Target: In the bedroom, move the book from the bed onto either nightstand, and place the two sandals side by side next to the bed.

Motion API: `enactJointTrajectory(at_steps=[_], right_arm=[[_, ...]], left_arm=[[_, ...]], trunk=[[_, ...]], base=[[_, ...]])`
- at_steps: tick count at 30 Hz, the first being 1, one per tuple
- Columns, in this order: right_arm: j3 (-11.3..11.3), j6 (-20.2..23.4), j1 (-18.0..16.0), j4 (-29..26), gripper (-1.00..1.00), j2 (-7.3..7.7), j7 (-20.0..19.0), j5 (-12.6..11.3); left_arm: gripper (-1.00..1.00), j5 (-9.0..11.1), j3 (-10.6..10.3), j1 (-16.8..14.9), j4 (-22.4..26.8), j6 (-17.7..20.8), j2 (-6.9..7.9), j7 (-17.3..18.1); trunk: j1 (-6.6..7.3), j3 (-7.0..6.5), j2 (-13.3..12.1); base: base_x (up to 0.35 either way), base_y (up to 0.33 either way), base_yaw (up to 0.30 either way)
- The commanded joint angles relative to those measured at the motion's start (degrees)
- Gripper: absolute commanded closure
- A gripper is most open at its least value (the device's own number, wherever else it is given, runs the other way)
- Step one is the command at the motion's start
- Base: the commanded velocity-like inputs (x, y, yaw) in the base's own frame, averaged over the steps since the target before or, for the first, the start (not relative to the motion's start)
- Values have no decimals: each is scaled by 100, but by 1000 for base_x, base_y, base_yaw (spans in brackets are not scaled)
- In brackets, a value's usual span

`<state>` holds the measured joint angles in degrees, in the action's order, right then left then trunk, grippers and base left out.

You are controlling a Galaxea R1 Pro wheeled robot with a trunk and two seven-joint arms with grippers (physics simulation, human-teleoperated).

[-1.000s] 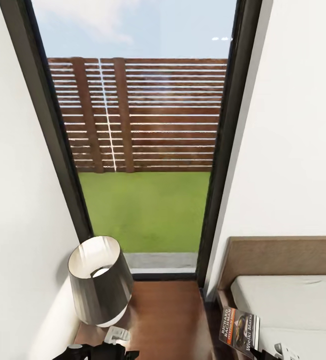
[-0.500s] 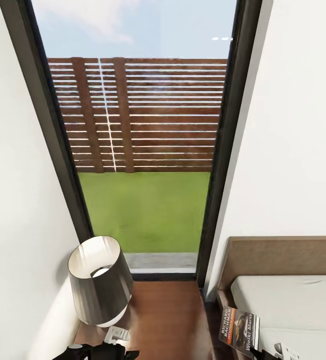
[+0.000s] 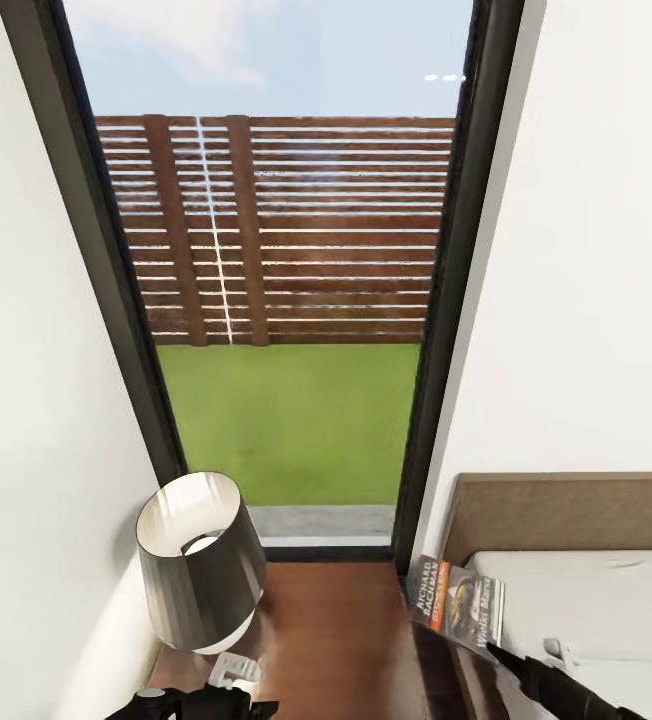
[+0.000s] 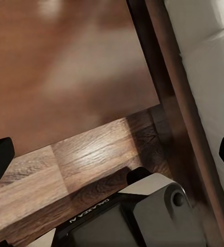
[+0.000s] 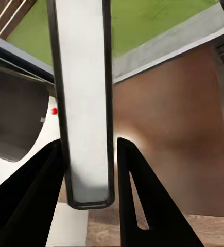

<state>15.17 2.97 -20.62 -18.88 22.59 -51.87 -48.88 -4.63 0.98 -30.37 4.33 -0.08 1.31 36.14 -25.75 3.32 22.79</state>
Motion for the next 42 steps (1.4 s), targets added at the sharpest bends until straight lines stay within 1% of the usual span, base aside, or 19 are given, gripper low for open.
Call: enactJointTrajectory(at_steps=[1,2,5,8,12,16,17,21,22,23,24,25,26,28,29,30,32,34,42], right_arm=[[45,95,-4,-15,100,101,-131,-58],[44,166,-4,-26,100,183,-216,-62],[41,318,-4,-39,100,292,-375,-66],[39,489,-4,-50,100,344,-684,-68],[36,731,-4,-68,100,357,-1049,-70],[43,1409,-4,-202,100,355,-1295,-52],[31,1891,-4,-396,100,351,-1329,-41],[17,2734,-17,-798,100,294,-1304,-28],[14,2968,-28,-975,100,107,-1285,-29],[14,3027,-35,-1017,100,-49,-1278,-31],[13,3078,-44,-1054,100,-289,-1219,-32],[13,3097,-49,-1069,100,-470,-1090,-33],[13,3109,-51,-1084,100,-667,-876,-33],[13,3122,-56,-1101,100,-1039,-240,-44],[13,3124,-58,-1103,100,-1105,-86,-47],[11,3126,-62,-1105,100,-1204,195,-55],[7,3129,-69,-1112,100,-1323,594,-63],[5,3132,-72,-1121,100,-1372,774,-72],[4,3137,-93,-1135,100,-1405,891,-83]], left_arm=[[-100,-50,16,-2,7,-1,1,16],[-100,-50,16,-3,7,-1,1,16],[-100,-52,16,-4,7,-1,1,16],[-100,-48,16,-3,7,-1,1,16],[-100,-51,16,-4,7,-1,1,16],[-100,-54,16,-3,7,-1,1,19],[-100,-55,16,-4,7,-1,1,23],[-100,-51,16,-4,7,-1,1,40],[-100,-49,16,-4,7,-1,1,47],[-100,-48,16,-4,7,-4,1,48],[-100,-47,16,-3,11,-19,1,50],[-100,-47,19,-3,13,-33,1,50],[-100,-44,21,-4,15,-53,2,51],[-100,-40,23,-4,21,-95,7,51],[-100,-40,23,-4,23,-102,7,51],[-100,-39,24,-4,27,-111,6,51],[-100,-39,24,-4,31,-123,7,51],[-100,-38,24,-4,37,-127,3,51],[-100,-23,69,-4,46,-131,5,57]], trunk=[[-4,13,13],[-4,13,13],[-4,13,13],[-4,13,13],[-4,13,13],[-4,13,13],[-4,13,13],[-4,13,13],[-4,13,13],[-4,13,13],[-4,13,13],[-4,13,13],[-4,13,13],[-4,13,13],[-4,13,13],[-4,13,13],[-4,13,13],[-4,13,13],[-4,13,13]], base=[[0,0,0],[0,0,0],[0,0,0],[0,0,0],[0,0,0],[0,0,0],[0,0,0],[0,0,0],[0,0,0],[0,0,0],[0,0,0],[0,0,0],[0,0,0],[0,0,0],[0,0,0],[0,0,0],[0,0,0],[0,0,0],[0,0,0]])
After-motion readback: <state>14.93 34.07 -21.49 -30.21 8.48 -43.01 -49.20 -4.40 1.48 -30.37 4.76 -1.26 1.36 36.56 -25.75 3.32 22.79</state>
